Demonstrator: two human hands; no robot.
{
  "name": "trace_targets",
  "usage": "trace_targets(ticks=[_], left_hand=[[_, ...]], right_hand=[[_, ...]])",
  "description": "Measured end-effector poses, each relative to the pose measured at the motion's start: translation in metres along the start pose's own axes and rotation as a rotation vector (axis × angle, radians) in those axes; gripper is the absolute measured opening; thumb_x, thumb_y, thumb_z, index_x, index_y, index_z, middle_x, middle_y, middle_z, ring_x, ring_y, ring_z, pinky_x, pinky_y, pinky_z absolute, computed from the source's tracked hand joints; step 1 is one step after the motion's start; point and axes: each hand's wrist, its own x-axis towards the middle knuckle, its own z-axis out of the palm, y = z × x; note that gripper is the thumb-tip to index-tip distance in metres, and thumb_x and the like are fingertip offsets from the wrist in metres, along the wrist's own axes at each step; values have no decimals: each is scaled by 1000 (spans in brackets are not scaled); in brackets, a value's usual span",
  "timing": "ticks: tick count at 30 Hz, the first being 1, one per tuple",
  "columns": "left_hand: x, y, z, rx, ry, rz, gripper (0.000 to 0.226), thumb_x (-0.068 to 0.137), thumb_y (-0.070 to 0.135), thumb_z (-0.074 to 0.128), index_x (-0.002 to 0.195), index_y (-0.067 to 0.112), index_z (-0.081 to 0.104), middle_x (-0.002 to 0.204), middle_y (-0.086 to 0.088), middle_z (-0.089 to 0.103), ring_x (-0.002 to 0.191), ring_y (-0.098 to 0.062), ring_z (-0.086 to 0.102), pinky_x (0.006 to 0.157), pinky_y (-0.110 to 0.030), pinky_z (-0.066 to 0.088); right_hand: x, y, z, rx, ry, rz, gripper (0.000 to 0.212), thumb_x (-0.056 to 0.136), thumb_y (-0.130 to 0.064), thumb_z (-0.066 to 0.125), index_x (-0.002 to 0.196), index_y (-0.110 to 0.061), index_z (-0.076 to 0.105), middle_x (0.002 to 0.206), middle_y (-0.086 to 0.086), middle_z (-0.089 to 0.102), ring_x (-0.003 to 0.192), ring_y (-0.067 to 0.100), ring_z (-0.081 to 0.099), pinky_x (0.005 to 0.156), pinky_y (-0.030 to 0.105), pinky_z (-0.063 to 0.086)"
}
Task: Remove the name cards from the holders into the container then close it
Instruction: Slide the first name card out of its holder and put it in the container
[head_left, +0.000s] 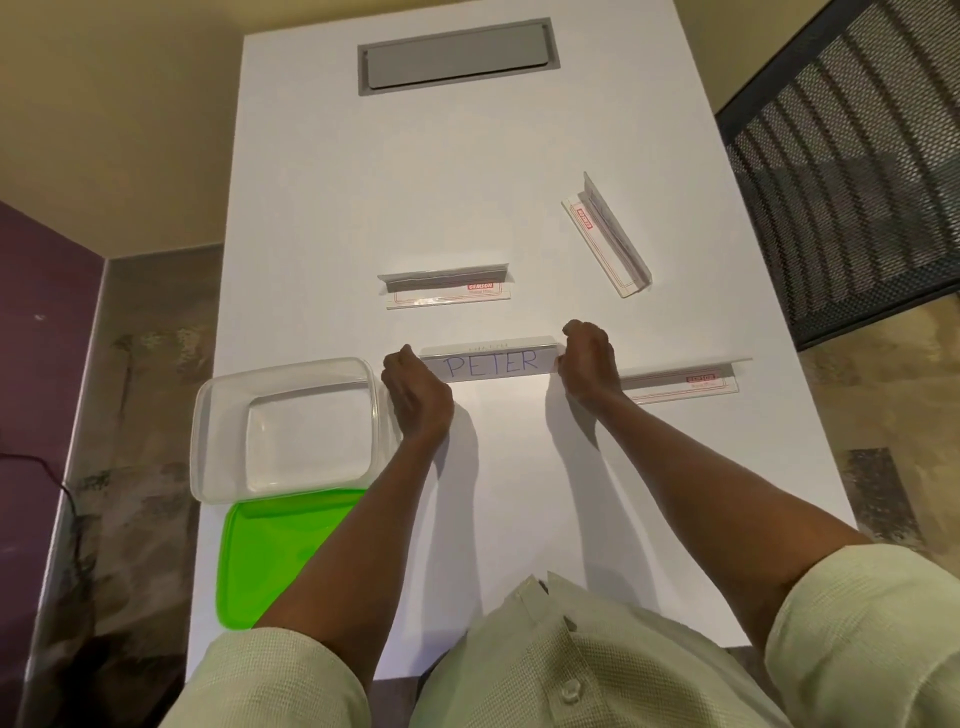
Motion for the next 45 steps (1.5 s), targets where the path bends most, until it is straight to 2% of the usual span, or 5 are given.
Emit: trace_targets(ticks=[9,15,26,35,45], left_hand=[[16,-13,-18,390,-126,704,48,93,-6,46,141,-5,45,148,-24,43,137,-36,44,112,-45,38],[31,-4,-30,539,-50,994,45,42,-19,84,86,-12,73,84,-26,73,70,-39,73,52,-39,60],[50,-8,-21,537,-166,970,31,53,-13,81,82,-7,71,63,-20,65,53,-33,64,40,-33,51],[65,-16,-5,560,-278,769,46,85,15,29,111,4,66,99,-21,67,93,-36,60,75,-41,45],[67,-10,-7,456,-319,568,30,97,10,42,111,8,69,102,-20,67,100,-38,61,83,-39,48]], right_hand=[[20,-4,-23,-665,-68,-594,50,81,-6,68,128,-7,53,126,8,62,118,32,49,88,39,42],[29,-10,-18,-796,-172,-696,33,75,-19,76,103,-14,59,106,-2,70,103,26,55,69,31,29],[38,4,3,-908,-231,-703,38,85,-26,64,119,-10,55,114,6,65,109,28,53,78,36,37],[41,11,6,-813,-216,-686,41,88,-18,59,128,-10,52,111,12,65,108,30,55,79,36,35],[34,-2,-3,-706,-172,-608,16,78,-13,63,93,-15,68,85,14,68,88,34,59,74,35,37]])
